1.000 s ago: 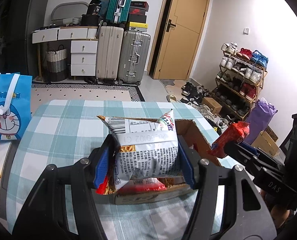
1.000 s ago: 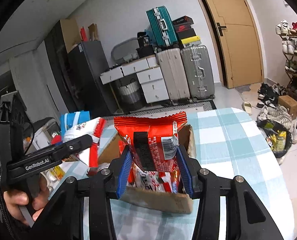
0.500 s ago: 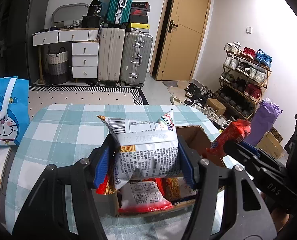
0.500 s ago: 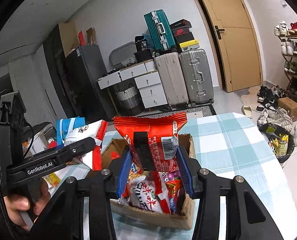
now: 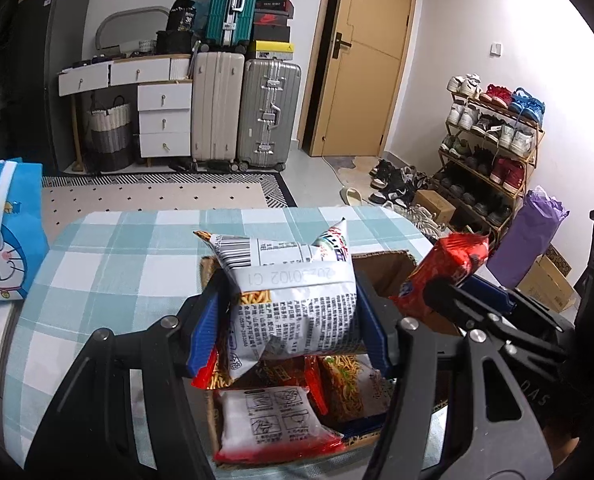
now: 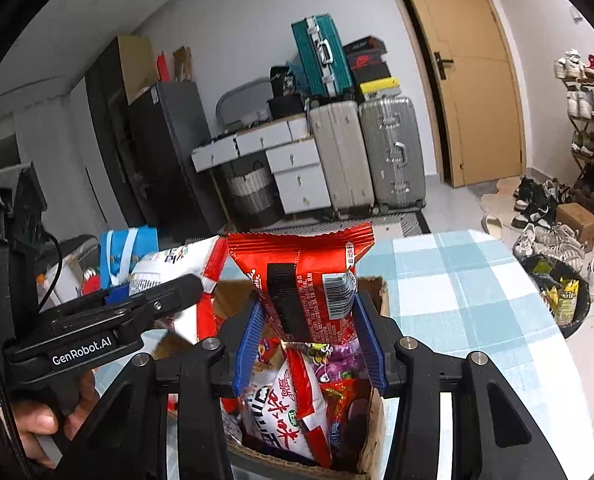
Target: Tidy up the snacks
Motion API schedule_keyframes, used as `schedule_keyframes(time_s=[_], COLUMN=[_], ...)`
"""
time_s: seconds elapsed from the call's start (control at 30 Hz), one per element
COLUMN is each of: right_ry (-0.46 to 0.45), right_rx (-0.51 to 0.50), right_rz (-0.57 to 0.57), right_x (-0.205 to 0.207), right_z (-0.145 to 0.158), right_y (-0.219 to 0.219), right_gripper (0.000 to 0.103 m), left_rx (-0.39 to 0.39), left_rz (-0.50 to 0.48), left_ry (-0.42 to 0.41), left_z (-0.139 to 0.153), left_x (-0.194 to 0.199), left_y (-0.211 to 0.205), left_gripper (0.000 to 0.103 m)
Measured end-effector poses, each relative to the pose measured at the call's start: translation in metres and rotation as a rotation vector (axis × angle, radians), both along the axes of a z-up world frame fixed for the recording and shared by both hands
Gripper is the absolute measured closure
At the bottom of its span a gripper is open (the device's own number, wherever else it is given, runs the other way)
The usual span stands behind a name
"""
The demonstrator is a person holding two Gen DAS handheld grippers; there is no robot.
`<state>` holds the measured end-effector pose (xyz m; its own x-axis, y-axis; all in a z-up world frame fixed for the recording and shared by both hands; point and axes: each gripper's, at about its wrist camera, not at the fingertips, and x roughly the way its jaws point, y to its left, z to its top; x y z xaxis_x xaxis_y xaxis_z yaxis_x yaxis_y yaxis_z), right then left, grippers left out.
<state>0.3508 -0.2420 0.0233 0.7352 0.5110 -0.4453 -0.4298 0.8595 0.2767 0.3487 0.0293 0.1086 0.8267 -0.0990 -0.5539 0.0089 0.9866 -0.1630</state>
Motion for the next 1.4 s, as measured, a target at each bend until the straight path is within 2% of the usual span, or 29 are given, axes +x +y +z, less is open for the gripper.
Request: schedule_keyframes(time_s=[0.27, 0.63, 0.77, 0.8, 0.9, 0.93, 1.0, 1.13, 1.2, 1.4], right_ry=[0.039, 0.046, 0.008, 0.004, -0.021, -0.024, -0.02, -0.008, 0.001, -0.01], right_rx=[-0.038, -0.061, -0.05, -0.049, -0.053, -0.053, -0.043, -0.027, -0.028, -0.015], right_rz=[0.003, 0.022, 0.039, 0.039, 0.02, 0.015, 0.007, 0.004, 0.014, 0.017], right_x=[0.014, 0.017, 0.007, 0.004, -0.005, -0.007, -0.012, -0.021, -0.026, -0.044], right_z=[-0.014, -0.02, -0.016, -0.015, -0.011, -0.01, -0.009, -0.009, -0.011, -0.011], right_y=[0.003, 0.005, 0.002, 0.002, -0.005, -0.009, -0.017, -0.029, -0.034, -0.044], right_gripper=[0.057, 0.057, 0.049, 0.039, 0.024, 0.021, 0.007, 0.001, 0.001, 0.001], left_rx=[-0.005, -0.017, -0.027, -0.03, -0.029, -0.028, -0.03, -0.022, -0.01, 0.029], left_rz=[-0.034, -0.045, -0.046, -0.044, -0.03, -0.027, -0.032, -0.029, -0.023, -0.014], left_ry=[0.032, 0.095, 0.107, 0.105, 0.085, 0.076, 0.07, 0.046, 0.023, -0.027], left_z=[-0.02, -0.048, -0.051, -0.05, -0.046, -0.044, -0.04, -0.031, -0.027, -0.02], left_x=[0.024, 0.043, 0.046, 0.045, 0.038, 0.035, 0.027, 0.008, -0.005, -0.044], left_y=[-0.01, -0.011, -0.008, -0.007, -0.002, -0.001, 0.002, 0.008, 0.009, 0.009], left_gripper=[0.045, 0.045, 0.041, 0.035, 0.023, 0.022, 0.02, 0.014, 0.0, 0.0])
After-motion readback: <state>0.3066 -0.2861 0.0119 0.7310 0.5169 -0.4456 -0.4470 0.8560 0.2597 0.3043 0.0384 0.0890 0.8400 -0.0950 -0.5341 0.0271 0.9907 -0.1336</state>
